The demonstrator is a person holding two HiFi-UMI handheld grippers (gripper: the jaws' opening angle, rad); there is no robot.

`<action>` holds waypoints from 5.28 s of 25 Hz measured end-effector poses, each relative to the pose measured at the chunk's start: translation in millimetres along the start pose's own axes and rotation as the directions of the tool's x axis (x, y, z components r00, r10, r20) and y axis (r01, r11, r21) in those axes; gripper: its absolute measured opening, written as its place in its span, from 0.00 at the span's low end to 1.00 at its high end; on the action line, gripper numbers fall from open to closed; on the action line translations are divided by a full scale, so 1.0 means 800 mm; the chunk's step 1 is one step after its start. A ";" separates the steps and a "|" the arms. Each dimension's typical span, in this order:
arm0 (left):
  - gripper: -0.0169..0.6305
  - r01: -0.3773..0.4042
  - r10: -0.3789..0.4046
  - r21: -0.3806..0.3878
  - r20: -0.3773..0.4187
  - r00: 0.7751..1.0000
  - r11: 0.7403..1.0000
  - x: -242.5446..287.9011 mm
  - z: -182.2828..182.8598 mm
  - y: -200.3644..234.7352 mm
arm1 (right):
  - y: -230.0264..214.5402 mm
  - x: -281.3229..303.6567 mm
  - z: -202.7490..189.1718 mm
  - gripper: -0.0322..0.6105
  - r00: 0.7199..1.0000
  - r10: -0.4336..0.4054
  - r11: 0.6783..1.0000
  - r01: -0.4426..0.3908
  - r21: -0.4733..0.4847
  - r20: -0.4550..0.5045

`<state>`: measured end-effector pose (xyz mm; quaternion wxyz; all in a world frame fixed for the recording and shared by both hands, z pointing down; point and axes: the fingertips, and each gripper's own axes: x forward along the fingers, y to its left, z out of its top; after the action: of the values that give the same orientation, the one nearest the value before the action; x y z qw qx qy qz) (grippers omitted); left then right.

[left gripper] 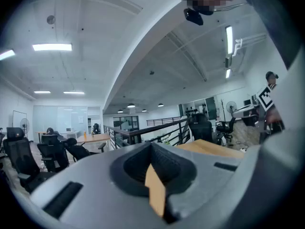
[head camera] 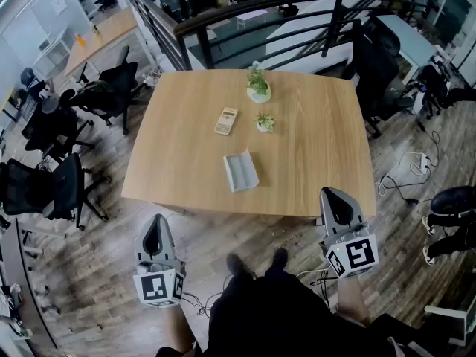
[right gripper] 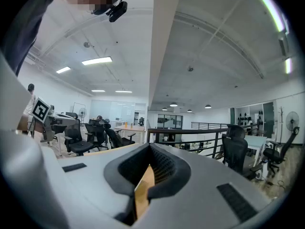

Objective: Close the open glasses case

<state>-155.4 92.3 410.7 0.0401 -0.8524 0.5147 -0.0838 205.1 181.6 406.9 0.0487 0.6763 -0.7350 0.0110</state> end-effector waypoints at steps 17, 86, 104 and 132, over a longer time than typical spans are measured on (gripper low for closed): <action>0.02 -0.011 0.011 0.027 0.006 1.000 1.000 0.016 0.033 -0.036 | -0.013 0.003 -0.002 0.06 0.997 0.081 0.997 -0.081 -0.009 -0.018; 0.02 0.116 -0.118 -0.052 -0.054 0.991 0.992 0.331 -0.029 0.078 | -0.006 0.348 -0.003 0.06 0.984 0.068 0.996 -0.058 0.068 -0.166; 0.02 0.058 -0.062 -0.071 -0.057 0.996 0.996 0.341 -0.024 0.071 | -0.004 0.383 -0.036 0.27 0.960 0.161 0.986 -0.146 0.080 -0.230; 0.02 -0.192 0.171 -0.127 -0.158 0.973 0.973 0.241 -0.064 0.137 | 0.063 0.408 -0.340 0.24 0.690 0.325 0.930 -0.112 0.349 -0.646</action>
<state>-172.7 -128.5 464.0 -0.0509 -0.7939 0.5968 -0.1051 143.7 -116.0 707.9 0.2219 0.5285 -0.7291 0.3740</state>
